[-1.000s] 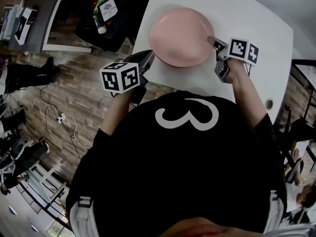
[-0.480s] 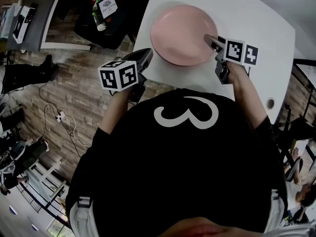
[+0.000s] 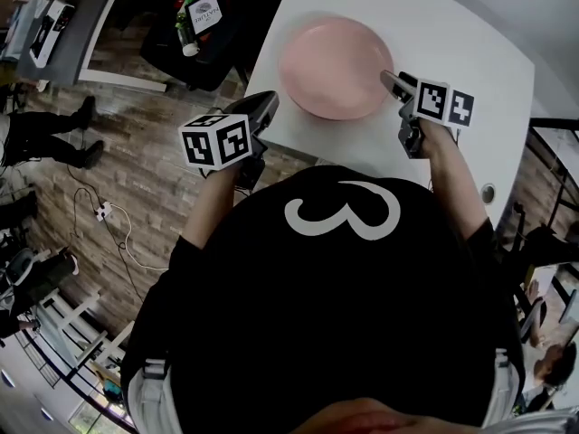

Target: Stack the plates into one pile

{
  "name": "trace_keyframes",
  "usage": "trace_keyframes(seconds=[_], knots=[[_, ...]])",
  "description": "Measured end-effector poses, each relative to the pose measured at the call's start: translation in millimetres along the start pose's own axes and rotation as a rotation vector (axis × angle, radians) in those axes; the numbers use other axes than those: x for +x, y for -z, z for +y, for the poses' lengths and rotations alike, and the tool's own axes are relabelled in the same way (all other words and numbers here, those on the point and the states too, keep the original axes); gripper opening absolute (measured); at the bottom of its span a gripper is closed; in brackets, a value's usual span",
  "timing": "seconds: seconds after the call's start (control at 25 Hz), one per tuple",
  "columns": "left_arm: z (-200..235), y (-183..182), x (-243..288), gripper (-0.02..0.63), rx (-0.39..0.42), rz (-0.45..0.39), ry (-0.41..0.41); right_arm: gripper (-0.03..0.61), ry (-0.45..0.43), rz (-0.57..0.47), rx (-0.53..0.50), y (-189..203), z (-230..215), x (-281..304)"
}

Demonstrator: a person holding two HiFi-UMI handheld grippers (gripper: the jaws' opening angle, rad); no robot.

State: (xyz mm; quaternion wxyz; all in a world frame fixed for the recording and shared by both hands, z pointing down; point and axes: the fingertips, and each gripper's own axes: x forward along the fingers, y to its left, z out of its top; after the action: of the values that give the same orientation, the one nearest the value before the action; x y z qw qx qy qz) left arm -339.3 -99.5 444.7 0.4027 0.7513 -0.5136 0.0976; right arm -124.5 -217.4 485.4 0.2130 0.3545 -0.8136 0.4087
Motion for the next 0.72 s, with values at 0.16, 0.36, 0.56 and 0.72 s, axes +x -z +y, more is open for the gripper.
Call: trace_keyframes(seconds=[0.16, 0.36, 0.56, 0.72], knots=[[-18, 6, -13, 0.017, 0.001, -0.027, -0.002, 0.212, -0.028, -0.043, 0.007, 2, 2, -26], [-52, 9, -30, 0.017, 0.019, -0.074, 0.006, 0.092, -0.167, -0.143, -0.031, -2, 25, -70], [-121, 36, -45, 0.017, 0.061, -0.105, 0.049, 0.048, -0.366, -0.195, -0.095, 21, 56, -137], [-164, 47, -55, 0.017, 0.084, -0.131, 0.091, 0.037, -0.496, -0.208, -0.159, 36, 88, -180]])
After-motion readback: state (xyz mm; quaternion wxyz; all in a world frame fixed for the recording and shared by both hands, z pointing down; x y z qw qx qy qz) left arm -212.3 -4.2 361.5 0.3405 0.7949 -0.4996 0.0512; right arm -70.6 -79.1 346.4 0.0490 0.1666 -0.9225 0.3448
